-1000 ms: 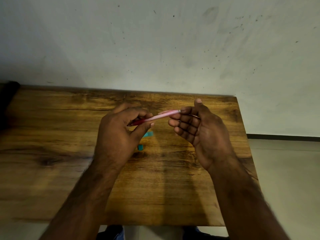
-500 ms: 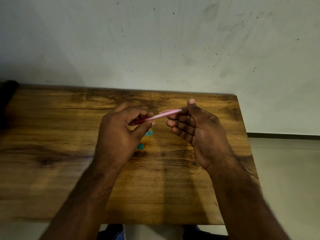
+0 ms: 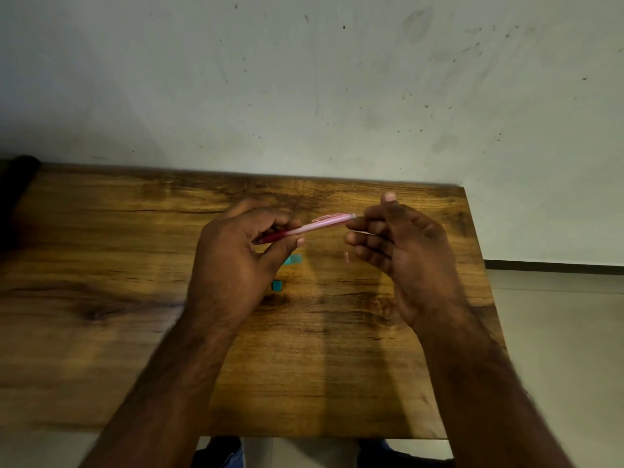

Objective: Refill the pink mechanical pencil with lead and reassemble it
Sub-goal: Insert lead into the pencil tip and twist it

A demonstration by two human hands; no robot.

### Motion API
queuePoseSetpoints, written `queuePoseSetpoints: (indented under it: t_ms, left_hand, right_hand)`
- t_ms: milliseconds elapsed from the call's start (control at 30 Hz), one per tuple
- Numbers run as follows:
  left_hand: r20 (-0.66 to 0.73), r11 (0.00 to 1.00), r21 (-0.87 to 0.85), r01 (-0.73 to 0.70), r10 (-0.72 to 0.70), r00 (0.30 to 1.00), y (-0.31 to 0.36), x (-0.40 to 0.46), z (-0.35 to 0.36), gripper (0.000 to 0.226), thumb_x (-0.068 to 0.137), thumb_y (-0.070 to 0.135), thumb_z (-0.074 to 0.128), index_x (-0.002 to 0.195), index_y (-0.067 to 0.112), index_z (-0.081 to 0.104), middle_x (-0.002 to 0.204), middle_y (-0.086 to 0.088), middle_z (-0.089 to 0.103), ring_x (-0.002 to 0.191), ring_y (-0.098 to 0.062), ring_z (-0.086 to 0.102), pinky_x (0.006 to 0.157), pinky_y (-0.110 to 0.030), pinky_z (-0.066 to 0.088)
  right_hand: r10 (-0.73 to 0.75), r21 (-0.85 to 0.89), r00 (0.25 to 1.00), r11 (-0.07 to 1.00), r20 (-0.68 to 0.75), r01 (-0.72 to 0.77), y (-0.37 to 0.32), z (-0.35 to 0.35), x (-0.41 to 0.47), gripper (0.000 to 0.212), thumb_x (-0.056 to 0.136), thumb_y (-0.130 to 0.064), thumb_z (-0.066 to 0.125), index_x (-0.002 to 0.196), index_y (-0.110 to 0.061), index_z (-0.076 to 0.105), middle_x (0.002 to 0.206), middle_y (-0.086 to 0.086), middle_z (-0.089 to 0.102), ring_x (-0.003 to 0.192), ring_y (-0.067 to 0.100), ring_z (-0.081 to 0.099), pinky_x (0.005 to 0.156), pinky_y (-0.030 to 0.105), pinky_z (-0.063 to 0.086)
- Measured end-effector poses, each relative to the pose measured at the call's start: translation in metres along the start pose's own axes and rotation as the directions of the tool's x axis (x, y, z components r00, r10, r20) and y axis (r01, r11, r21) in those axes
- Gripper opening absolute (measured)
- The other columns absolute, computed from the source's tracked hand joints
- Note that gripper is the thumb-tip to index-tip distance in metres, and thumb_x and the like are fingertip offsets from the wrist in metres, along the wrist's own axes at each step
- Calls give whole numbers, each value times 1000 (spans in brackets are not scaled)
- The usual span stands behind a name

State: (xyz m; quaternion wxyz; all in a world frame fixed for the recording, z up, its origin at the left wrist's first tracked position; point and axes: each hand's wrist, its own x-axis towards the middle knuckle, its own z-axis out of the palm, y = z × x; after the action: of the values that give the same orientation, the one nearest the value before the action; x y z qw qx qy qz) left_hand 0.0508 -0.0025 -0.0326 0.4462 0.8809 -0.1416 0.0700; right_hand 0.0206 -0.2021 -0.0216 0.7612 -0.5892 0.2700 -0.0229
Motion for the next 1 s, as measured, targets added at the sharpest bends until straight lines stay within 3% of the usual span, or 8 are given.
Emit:
queuePoseSetpoints:
  t_ms: [100, 200, 267, 467, 700, 833, 900, 1000]
  left_hand:
    - [-6, 1000, 8, 13, -13, 1000, 0, 0, -2, 24, 81, 22, 84, 104, 24, 78, 97, 14, 68, 89, 3, 64, 75, -5, 48]
    - [-5, 1000, 16, 21, -21, 1000, 0, 1, -1, 24, 80, 22, 84, 104, 25, 78, 97, 14, 68, 89, 3, 64, 75, -5, 49]
    - [-5, 1000, 15, 24, -23, 1000, 0, 0, -1, 24, 80, 22, 84, 103, 25, 78, 97, 14, 68, 89, 3, 64, 75, -5, 49]
    - [8, 999, 15, 32, -32, 999, -2, 0, -2, 23, 80, 22, 84, 102, 25, 79, 97, 13, 68, 88, 3, 64, 74, -5, 47]
    - [23, 1000, 13, 29, -29, 999, -1, -1, 0, 22, 80, 20, 85, 101, 23, 79, 95, 11, 69, 86, 0, 64, 73, -13, 48]
    - [23, 999, 5, 39, -39, 999, -2, -1, -1, 22, 80, 19, 85, 101, 23, 79, 94, 11, 69, 85, 0, 64, 73, -14, 48]
    - [24, 999, -3, 42, -42, 999, -2, -1, -1, 22, 80, 19, 85, 101, 24, 79, 95, 11, 69, 86, -1, 64, 73, -17, 50]
    - [29, 999, -1, 44, -44, 999, -1, -1, -2, 21, 81, 19, 84, 101, 25, 79, 95, 11, 69, 87, -1, 64, 74, -18, 51]
  right_hand:
    - [-158, -321, 981, 940, -113, 115, 4, -11, 6, 23, 101, -35, 62, 95, -17, 74, 84, 1, 80, 70, 10, 75, 66, 28, 62]
    - [-251, -691, 968, 702, -13, 173, 13, -16, 10, 6, 96, -29, 68, 97, -28, 74, 86, -13, 73, 80, 2, 68, 69, 22, 52]
    - [-221, -810, 974, 559, 57, 174, 19, -13, 9, 12, 94, -25, 71, 103, -31, 75, 90, -17, 70, 80, -5, 61, 63, 13, 41]
    - [-315, -912, 948, 372, 49, 170, 20, -10, 5, 24, 96, -19, 64, 113, -29, 77, 111, -2, 77, 96, 20, 71, 82, 31, 56]
    - [-292, -944, 955, 294, 60, 149, 22, -5, 4, 23, 98, -24, 60, 115, -26, 76, 113, 3, 72, 98, 26, 70, 84, 40, 58]
    - [-262, -930, 964, 341, 49, 140, 23, -7, 6, 15, 95, -18, 65, 105, -23, 75, 103, -2, 73, 93, 18, 69, 79, 31, 55]
    - [-241, -818, 970, 555, 14, 150, 21, -7, 7, 9, 93, -15, 71, 98, -21, 74, 89, -9, 72, 78, 5, 69, 69, 22, 54]
    - [-60, -211, 998, 975, 24, 64, 9, -6, 4, 9, 91, 0, 71, 94, -8, 73, 79, 1, 72, 65, 10, 69, 63, 25, 61]
